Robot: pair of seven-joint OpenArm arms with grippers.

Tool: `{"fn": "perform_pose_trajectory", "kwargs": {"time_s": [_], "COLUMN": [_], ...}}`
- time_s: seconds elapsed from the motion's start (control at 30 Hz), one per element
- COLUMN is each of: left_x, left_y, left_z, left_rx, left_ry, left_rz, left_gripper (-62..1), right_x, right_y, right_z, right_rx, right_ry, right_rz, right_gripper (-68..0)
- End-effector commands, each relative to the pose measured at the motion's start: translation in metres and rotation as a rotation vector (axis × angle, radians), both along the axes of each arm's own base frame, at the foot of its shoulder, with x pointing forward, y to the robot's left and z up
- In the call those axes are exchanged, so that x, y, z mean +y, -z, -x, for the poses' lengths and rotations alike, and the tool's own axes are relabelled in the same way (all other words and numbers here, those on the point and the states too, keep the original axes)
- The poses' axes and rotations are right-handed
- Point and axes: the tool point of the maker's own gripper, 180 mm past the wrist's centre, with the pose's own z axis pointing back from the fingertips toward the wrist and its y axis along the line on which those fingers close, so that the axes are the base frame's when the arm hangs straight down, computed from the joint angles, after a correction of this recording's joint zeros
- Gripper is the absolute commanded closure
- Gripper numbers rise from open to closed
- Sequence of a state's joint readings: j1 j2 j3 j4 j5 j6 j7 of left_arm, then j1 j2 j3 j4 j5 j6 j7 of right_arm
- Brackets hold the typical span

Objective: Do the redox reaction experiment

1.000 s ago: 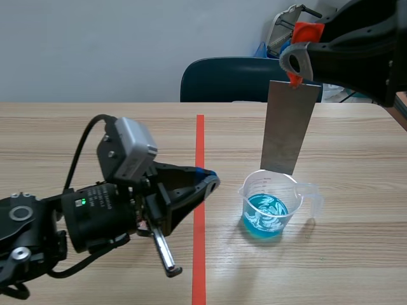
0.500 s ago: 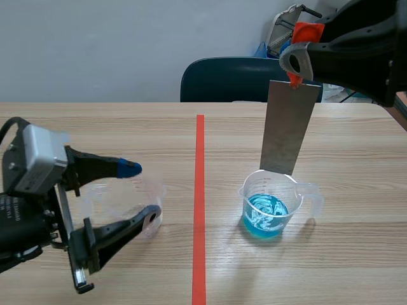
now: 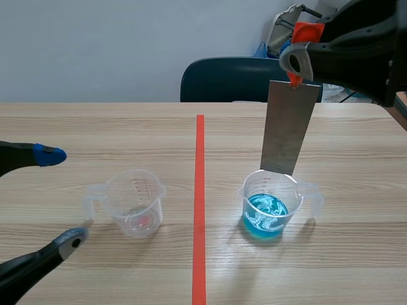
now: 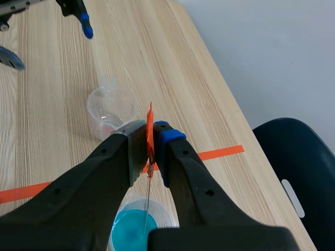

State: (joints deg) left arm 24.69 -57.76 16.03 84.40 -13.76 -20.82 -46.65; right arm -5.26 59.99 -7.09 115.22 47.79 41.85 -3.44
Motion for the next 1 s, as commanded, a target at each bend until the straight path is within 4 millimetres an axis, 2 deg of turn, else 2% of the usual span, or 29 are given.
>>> {"fn": "perform_pose_trajectory", "kwargs": {"time_s": [0.0, 0.2, 0.4, 0.6, 0.97], "left_x": [0.001, 0.016, 0.025, 0.033, 0.041], "left_y": [-0.012, -0.028, -0.041, -0.045, -0.068], "left_z": [0.002, 0.016, 0.022, 0.017, 0.003], "left_rx": [-0.024, -0.045, -0.068, -0.087, -0.187], "left_ry": [0.016, 0.061, 0.095, 0.091, 0.075], "left_rz": [0.024, 0.055, 0.065, 0.029, 0.036], "left_gripper": [-62.3, -62.3, -62.3, -62.3, -62.3], "right_x": [0.000, 0.000, 0.000, 0.000, 0.000], "right_y": [-0.012, -0.012, -0.012, -0.012, -0.012], "right_z": [-0.002, -0.002, -0.002, -0.002, -0.002], "right_rx": [-0.036, -0.036, -0.036, -0.036, -0.036], "right_ry": [-0.005, -0.005, -0.005, -0.005, -0.005], "right_rz": [-0.017, -0.017, -0.017, -0.017, -0.017], "right_gripper": [-0.8, -0.8, -0.8, -0.8, -0.8]}}
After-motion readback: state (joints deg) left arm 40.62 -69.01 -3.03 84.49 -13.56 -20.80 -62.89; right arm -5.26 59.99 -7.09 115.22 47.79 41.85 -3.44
